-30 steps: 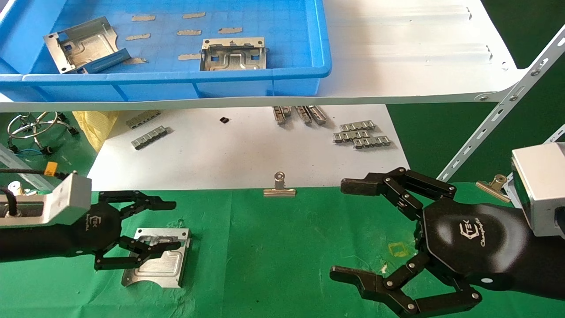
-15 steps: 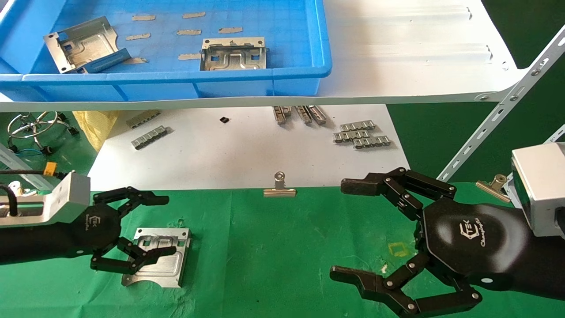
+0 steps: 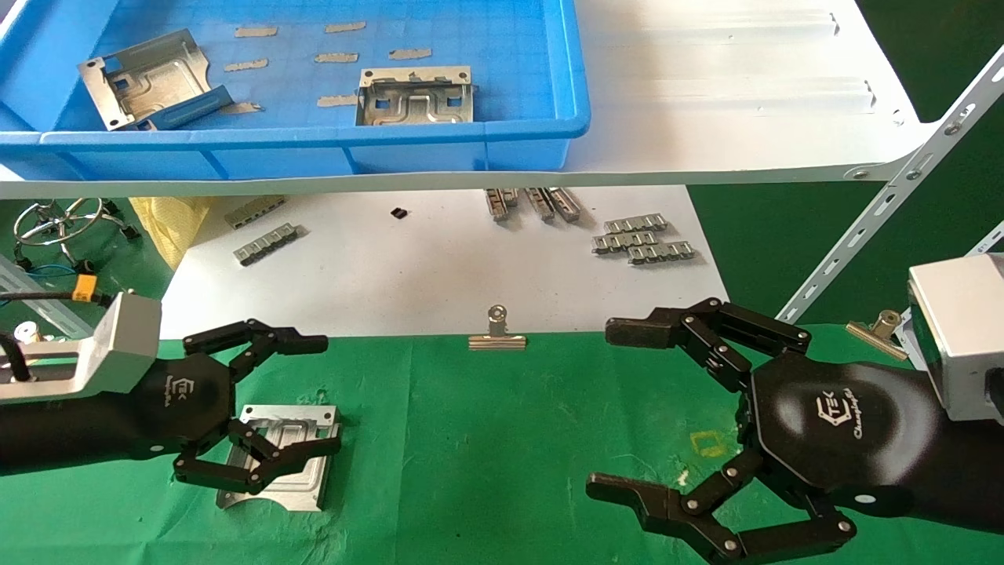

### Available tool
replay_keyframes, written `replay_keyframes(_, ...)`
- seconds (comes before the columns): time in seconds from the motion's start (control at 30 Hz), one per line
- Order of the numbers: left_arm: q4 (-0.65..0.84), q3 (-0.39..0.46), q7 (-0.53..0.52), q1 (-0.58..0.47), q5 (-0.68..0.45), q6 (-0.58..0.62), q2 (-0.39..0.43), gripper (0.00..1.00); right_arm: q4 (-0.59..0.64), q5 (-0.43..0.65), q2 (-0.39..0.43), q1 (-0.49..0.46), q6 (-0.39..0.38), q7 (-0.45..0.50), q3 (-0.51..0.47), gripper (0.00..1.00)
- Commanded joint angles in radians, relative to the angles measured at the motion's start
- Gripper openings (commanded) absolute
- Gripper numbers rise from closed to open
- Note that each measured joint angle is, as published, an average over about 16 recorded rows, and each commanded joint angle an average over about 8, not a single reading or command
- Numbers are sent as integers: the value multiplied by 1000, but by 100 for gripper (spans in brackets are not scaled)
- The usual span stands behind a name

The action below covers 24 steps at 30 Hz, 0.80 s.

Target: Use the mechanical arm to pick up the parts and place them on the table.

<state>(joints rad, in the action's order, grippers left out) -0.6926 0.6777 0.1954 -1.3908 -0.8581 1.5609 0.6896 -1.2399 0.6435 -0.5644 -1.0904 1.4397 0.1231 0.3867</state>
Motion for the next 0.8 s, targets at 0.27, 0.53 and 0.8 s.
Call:
replay_keyframes(0.27,-126,-85,-82,68,27,-14,-17,100,0,0,0,0,0,0,0,100)
replay_keyframes(0.53,-239,-161,-155,128,51,-26,-32,100,0,0,0,0,0,0,0,100)
replay_keyframes(0.8,-352,-237,-228,188,76,-39,-47,100,0,0,0,0,0,0,0,100)
